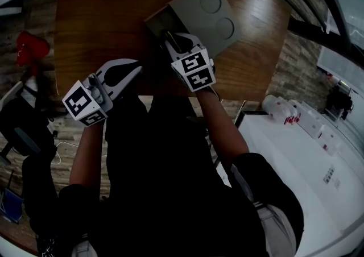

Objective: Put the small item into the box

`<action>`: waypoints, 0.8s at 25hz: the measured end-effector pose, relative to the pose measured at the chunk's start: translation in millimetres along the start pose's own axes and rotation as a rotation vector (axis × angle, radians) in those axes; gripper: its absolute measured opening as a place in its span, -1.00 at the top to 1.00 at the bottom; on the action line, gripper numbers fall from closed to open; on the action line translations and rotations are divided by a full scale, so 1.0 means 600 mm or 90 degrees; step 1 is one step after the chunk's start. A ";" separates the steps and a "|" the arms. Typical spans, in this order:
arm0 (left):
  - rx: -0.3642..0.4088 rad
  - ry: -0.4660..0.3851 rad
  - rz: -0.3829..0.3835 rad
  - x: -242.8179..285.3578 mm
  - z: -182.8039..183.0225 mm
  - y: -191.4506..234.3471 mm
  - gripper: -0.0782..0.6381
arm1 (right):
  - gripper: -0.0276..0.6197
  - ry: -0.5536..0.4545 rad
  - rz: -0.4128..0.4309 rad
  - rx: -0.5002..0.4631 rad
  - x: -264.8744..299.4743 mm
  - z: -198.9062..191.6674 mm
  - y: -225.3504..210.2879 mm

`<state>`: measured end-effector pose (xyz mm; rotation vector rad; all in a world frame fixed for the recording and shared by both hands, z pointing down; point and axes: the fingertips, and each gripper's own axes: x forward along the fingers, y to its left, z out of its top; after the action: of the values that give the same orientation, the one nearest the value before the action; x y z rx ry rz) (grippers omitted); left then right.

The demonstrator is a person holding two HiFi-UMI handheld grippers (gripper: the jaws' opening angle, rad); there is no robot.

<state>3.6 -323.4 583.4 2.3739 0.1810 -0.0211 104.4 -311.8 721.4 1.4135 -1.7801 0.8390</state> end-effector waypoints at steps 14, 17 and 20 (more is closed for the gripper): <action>0.115 -0.011 0.006 0.066 0.108 -0.050 0.74 | 0.80 -0.188 0.007 -0.082 -0.165 0.162 -0.014; 0.140 -0.013 0.003 0.097 0.125 -0.081 0.74 | 0.84 -0.252 0.023 -0.085 -0.233 0.205 -0.024; 0.162 -0.006 -0.014 0.135 0.132 -0.127 0.74 | 0.87 -0.316 0.025 -0.101 -0.313 0.241 -0.032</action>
<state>76.5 -313.3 468.0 2.6255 0.2106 -0.0698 133.6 -337.0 486.9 1.5766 -2.1902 0.3686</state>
